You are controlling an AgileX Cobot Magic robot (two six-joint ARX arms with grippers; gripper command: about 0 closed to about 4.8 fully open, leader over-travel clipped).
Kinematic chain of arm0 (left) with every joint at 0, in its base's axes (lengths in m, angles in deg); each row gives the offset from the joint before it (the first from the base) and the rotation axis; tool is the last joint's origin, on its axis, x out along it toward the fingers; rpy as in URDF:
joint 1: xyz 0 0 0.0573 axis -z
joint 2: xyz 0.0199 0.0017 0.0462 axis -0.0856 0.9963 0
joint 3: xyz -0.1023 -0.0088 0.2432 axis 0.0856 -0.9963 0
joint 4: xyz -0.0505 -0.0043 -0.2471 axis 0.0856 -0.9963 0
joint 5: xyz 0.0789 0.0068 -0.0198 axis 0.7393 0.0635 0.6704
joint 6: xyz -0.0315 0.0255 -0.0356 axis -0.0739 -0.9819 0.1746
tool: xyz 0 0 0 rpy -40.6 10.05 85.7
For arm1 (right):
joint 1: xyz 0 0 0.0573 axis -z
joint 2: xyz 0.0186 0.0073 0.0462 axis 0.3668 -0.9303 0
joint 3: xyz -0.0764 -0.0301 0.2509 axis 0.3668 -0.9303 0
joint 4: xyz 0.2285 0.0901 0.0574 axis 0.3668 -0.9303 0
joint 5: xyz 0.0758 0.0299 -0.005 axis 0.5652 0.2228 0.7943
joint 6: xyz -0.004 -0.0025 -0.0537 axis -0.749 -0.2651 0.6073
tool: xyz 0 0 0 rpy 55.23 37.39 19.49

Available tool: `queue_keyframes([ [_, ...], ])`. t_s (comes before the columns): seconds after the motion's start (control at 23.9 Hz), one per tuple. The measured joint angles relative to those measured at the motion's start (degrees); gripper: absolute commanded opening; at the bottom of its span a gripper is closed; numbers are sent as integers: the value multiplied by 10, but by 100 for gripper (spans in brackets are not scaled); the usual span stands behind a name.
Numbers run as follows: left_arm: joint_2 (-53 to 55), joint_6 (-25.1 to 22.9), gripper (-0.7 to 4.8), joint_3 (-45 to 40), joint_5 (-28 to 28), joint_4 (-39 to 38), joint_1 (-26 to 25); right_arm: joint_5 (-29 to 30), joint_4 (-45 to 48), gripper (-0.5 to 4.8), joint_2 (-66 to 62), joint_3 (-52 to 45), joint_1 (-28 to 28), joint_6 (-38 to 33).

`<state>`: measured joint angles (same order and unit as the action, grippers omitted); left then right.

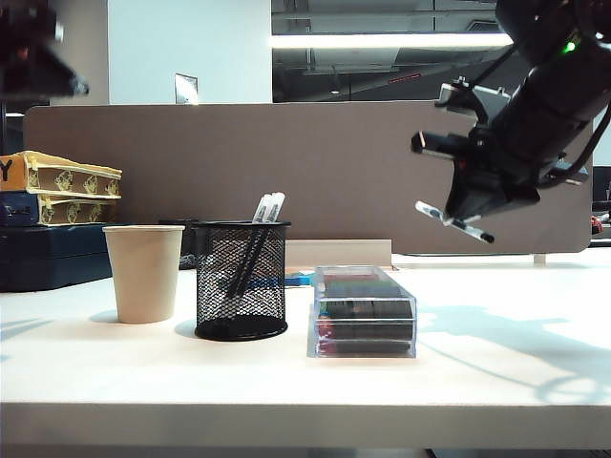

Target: Pick up one pen and put it in the pen container.

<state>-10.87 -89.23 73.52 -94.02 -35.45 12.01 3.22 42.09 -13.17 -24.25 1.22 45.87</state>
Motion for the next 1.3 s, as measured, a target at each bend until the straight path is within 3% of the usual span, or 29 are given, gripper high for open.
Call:
queue_keyframes([
  [0.34, 0, 64, 85, 29, -89, -1, 14, 78, 1, -1, 22, 51, 0, -43],
  [0.54, 0, 113, 95, 29, -148, 4, 14, 183, 20, -2, 22, 83, 0, -71],
  [0.67, 0, 146, 130, 36, -172, 9, 21, 247, 49, -2, 22, 94, 0, -97],
  [0.92, 0, 180, 134, 36, -189, 34, 38, 316, 79, -2, 22, 100, -13, -129],
  [1.01, 2, 193, 188, 36, -194, 35, 44, 337, 85, -2, 22, 100, -22, -134],
  [1.3, 8, 260, 188, 36, -199, 81, 50, 394, 104, -2, 22, 107, -72, -138],
])
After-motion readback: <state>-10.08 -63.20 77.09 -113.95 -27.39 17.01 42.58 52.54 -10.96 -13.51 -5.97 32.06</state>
